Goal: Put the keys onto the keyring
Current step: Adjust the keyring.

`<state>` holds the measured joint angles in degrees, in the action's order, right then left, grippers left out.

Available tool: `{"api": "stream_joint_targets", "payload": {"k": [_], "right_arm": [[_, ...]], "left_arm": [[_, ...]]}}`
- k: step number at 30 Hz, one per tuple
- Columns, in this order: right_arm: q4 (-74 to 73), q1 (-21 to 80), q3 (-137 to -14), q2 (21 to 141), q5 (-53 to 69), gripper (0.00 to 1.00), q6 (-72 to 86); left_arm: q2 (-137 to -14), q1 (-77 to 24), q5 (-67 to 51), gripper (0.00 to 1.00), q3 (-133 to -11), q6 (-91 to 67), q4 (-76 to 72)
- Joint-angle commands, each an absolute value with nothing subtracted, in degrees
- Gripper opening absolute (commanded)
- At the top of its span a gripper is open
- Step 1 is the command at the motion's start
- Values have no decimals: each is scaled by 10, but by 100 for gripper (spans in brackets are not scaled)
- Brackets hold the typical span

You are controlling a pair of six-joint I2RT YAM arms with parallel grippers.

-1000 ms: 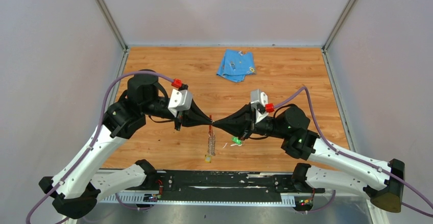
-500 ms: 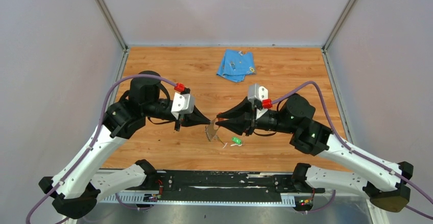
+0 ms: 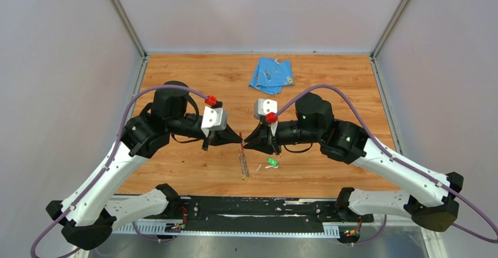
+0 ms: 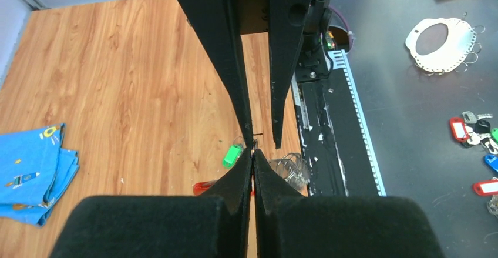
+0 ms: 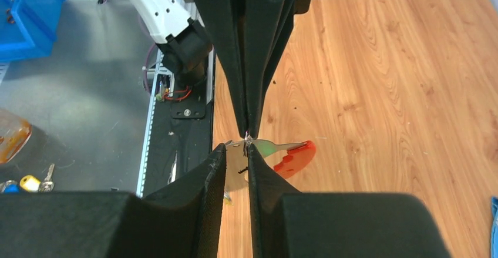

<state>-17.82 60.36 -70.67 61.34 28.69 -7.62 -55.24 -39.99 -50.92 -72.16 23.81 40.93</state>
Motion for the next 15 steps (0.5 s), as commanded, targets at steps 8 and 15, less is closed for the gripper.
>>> {"api": "stream_joint_targets", "payload": {"k": [8, 15], "right_arm": [[-154, 599, -704, 605, 302, 8, -69], [-116, 599, -684, 610, 303, 1, -37]], "left_arm": [[-545, -403, -518, 0, -737, 237, 411], [-546, -404, -525, 0, -739, 237, 410]]}}
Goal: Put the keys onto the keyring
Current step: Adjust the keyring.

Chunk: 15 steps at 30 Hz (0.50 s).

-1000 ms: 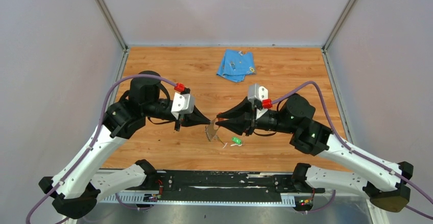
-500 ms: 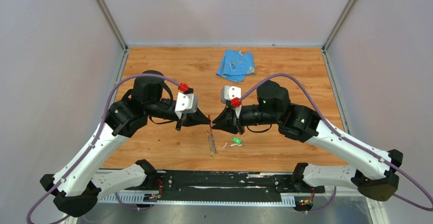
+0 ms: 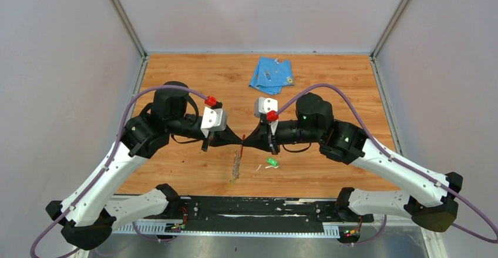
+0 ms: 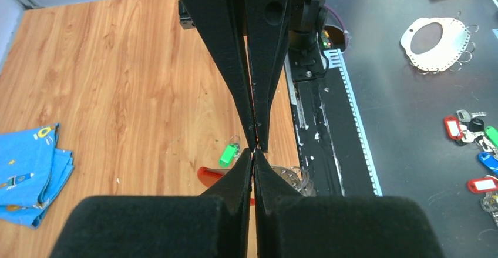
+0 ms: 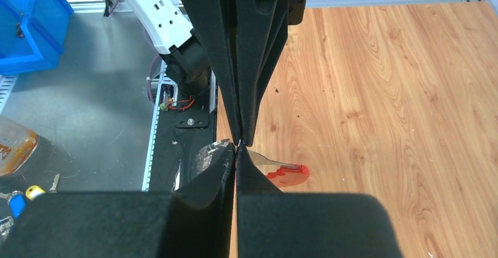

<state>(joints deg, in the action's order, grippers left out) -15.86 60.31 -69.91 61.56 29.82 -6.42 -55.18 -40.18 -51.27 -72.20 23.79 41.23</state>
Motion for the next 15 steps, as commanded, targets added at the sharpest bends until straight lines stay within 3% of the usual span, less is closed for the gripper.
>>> {"api": "stream_joint_targets", "payload": {"k": [1, 11, 12, 13, 15], "right_arm": [[-112, 599, -680, 610, 303, 1, -34], [-96, 599, -637, 567, 245, 0, -13], [-77, 599, -628, 560, 240, 0, -6], [-63, 599, -619, 553, 235, 0, -4], [-40, 599, -604, 540, 228, 0, 16]], "left_arm": [[-545, -404, -526, 0, -739, 237, 411], [-545, -404, -541, 2, -749, 226, 411], [-546, -404, -541, 14, -751, 220, 412], [-546, -404, -541, 34, -752, 213, 411], [-542, -404, -541, 51, -755, 207, 411]]}}
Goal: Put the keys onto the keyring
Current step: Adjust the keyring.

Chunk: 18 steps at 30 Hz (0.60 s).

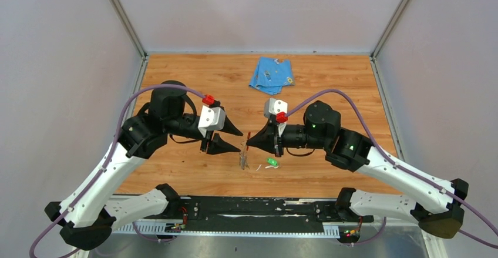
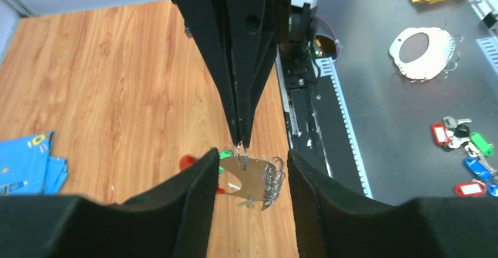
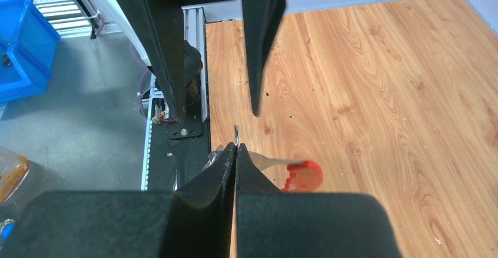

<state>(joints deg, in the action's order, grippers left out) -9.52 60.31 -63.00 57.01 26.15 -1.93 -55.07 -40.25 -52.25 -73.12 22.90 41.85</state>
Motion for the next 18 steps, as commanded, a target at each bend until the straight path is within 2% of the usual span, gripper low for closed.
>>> {"api": "stream_joint_targets", "payload": {"k": [1, 12, 18], "right_arm": [[-28, 599, -598, 534, 226, 0, 22], [66, 599, -536, 487, 219, 0, 64], [89, 599, -525, 487, 230, 0, 77]], "left_arm": [[-539, -404, -542, 53, -754, 207, 411], [-528, -396, -502, 52, -672, 180, 399], [-523, -394, -500, 47, -620, 32, 243]]}}
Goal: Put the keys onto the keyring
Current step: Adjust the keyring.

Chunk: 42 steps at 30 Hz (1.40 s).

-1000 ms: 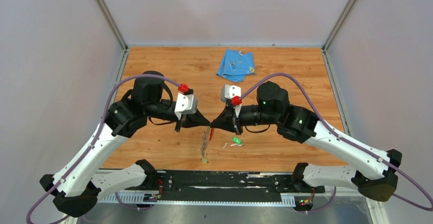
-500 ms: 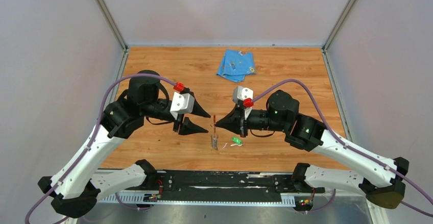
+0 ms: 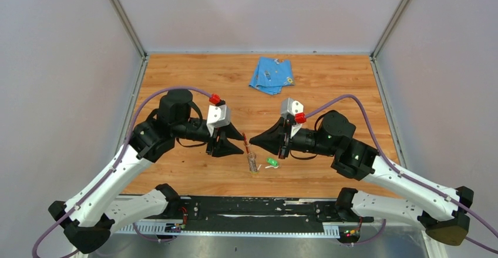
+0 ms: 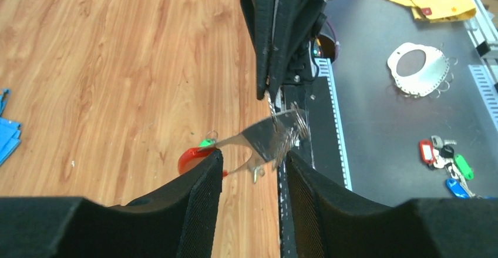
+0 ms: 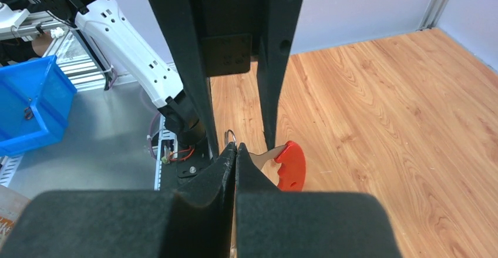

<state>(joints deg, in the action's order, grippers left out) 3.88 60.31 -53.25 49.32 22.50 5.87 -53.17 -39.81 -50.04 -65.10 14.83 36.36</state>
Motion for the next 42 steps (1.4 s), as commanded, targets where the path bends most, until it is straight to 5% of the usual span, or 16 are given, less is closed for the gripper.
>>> {"api": "stream_joint_targets", "payload": {"k": [1, 8, 16, 18, 22, 25, 32, 37, 42], "right_arm": [[88, 599, -526, 488, 232, 0, 78], [83, 599, -527, 486, 226, 0, 75], [86, 598, -526, 486, 224, 0, 78], [83, 599, -526, 483, 220, 0, 77], [75, 598, -528, 480, 220, 0, 75], [73, 599, -530, 481, 223, 0, 76], [74, 599, -532, 485, 229, 0, 82], [76, 599, -528, 479, 223, 0, 80], [27, 597, -552, 485, 229, 0, 69]], "left_arm": [[-522, -394, -501, 47, -612, 8, 215], [-519, -394, -536, 39, -610, -71, 149], [-516, -394, -550, 4, -611, -8, 213], [-513, -394, -546, 6, -613, 12, 234], [-510, -394, -536, 33, -620, 16, 252], [-507, -394, -529, 38, -619, 14, 255], [-522, -394, -538, 17, -589, -102, 127], [-523, -394, -566, 0, -587, -61, 170], [-515, -394, -562, 0, -605, 49, 265]]}}
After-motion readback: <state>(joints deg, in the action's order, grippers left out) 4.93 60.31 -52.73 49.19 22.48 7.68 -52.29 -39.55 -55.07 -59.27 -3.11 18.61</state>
